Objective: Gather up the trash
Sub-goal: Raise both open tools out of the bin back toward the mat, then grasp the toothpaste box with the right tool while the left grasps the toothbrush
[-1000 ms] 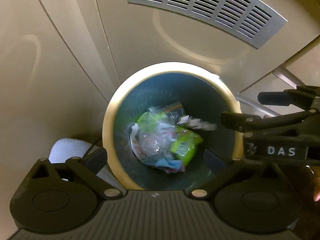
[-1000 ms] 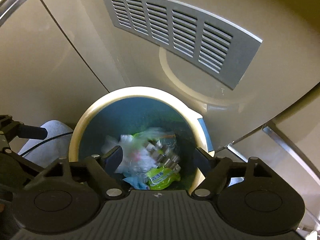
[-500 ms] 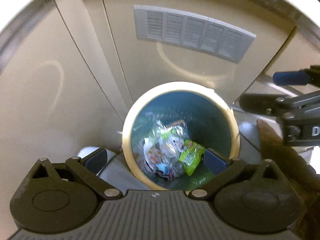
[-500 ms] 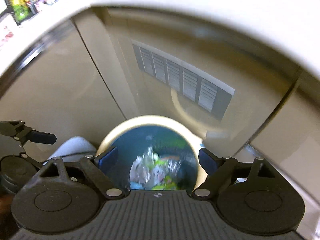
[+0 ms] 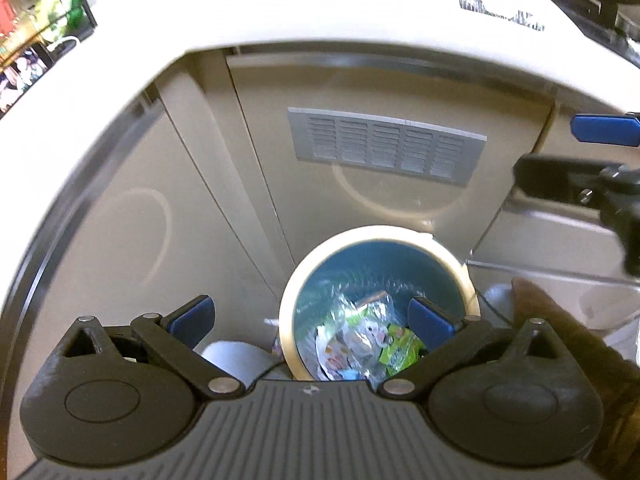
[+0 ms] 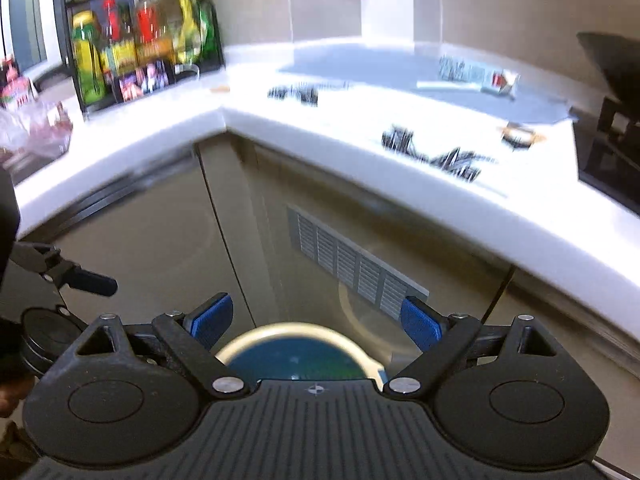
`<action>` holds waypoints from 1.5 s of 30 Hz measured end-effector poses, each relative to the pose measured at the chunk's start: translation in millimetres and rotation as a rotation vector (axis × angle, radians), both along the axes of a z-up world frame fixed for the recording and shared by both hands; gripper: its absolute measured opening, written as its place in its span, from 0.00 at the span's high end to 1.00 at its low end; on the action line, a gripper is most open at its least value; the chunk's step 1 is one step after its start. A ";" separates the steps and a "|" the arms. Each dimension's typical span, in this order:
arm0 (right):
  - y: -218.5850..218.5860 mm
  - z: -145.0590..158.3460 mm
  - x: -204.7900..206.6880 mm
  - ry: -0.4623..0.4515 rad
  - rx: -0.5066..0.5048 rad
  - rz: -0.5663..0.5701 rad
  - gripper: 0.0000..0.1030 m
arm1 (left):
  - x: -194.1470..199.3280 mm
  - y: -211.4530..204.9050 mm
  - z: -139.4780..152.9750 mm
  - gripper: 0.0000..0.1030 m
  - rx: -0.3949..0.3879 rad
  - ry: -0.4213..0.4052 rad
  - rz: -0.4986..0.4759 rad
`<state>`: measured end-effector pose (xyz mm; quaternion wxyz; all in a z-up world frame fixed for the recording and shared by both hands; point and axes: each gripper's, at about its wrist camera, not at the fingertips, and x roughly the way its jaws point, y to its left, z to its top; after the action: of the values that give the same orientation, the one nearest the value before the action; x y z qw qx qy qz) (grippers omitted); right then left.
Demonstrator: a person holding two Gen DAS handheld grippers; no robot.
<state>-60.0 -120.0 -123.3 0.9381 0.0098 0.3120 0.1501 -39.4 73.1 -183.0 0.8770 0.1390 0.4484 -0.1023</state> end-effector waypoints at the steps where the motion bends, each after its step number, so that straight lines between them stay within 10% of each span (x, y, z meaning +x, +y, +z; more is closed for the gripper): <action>1: -2.5 4.0 -1.3 -0.013 0.016 -0.007 0.10 | -0.6 0.9 4.5 0.00 -0.008 -0.008 0.002; 17: -32.8 66.8 41.5 -0.314 0.019 -0.188 0.02 | 11.2 10.6 66.6 0.00 -0.015 -0.168 0.089; 29: -92.4 65.5 224.6 -0.184 0.125 -0.515 0.00 | 46.1 33.0 102.4 0.00 -0.033 -0.232 0.166; 45: -99.0 53.4 418.3 -0.146 -0.199 -0.376 0.02 | 123.9 32.5 131.8 0.00 -0.058 -0.214 0.209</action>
<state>358.3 -219.0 -69.9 0.9660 -0.0359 0.2491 -0.0587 84.4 105.6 -51.2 0.9294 0.0765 0.3611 -0.0079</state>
